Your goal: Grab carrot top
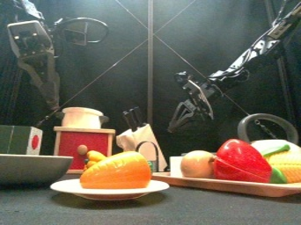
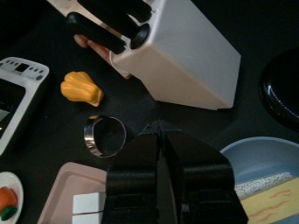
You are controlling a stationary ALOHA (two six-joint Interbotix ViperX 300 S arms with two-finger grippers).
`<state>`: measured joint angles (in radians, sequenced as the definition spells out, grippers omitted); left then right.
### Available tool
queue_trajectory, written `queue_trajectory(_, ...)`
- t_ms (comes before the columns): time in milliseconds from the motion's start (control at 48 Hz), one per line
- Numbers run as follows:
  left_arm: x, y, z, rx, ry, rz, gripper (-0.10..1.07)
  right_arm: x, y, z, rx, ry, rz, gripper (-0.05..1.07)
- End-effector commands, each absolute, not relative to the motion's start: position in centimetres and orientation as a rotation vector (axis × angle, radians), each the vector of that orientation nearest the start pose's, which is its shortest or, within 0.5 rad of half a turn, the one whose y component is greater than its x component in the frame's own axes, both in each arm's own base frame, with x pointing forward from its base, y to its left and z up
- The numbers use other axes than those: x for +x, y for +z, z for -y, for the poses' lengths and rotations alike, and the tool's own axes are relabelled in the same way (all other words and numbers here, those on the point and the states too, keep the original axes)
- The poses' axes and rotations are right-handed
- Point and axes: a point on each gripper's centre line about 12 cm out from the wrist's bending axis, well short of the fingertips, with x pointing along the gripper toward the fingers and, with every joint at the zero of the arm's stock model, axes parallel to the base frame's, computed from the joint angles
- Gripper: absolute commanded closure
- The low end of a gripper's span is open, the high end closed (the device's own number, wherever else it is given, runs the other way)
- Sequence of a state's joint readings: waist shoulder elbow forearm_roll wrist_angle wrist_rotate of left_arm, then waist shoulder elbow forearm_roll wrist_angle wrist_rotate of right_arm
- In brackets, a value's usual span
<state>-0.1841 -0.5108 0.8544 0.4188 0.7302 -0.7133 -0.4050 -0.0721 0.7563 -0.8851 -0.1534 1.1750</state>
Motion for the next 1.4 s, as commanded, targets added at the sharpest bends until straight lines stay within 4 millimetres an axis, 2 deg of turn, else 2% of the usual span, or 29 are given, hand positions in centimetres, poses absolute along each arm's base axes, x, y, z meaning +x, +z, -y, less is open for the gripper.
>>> queue_trajectory(0,24.9,23.7,0.5,-0.123,0.264,-0.846,0.11,35.0,20.0,12.8,0.429,-0.338,-0.460,0.64)
queue_trajectory(146,24.5,25.1,-0.8,-0.120,0.265,-0.721,0.11,35.5,20.6,11.6,0.434,-0.309,-0.445,0.64)
queue_trajectory(375,24.5,24.6,-2.4,-0.115,0.265,-0.632,0.11,35.6,22.5,11.5,0.543,-0.333,-0.368,0.64)
queue_trajectory(562,24.9,25.2,-3.3,-0.014,0.247,-0.551,0.11,36.0,22.9,9.9,0.616,-0.309,-0.348,0.63)
queue_trajectory(812,24.5,27.4,-4.0,0.028,0.262,-0.461,0.11,37.5,23.6,7.4,0.759,-0.276,-0.319,0.63)
queue_trajectory(1042,23.2,26.7,-5.0,0.029,0.286,-0.431,0.11,39.5,24.9,5.0,0.882,-0.240,-0.296,0.63)
queue_trajectory(1229,22.2,26.8,-5.7,0.012,0.322,-0.408,0.11,40.8,23.8,3.9,1.024,-0.325,-0.381,0.62)
queue_trajectory(1375,22.0,26.6,-5.9,0.006,0.333,-0.412,0.11,41.7,23.3,3.2,1.027,-0.388,-0.491,0.62)
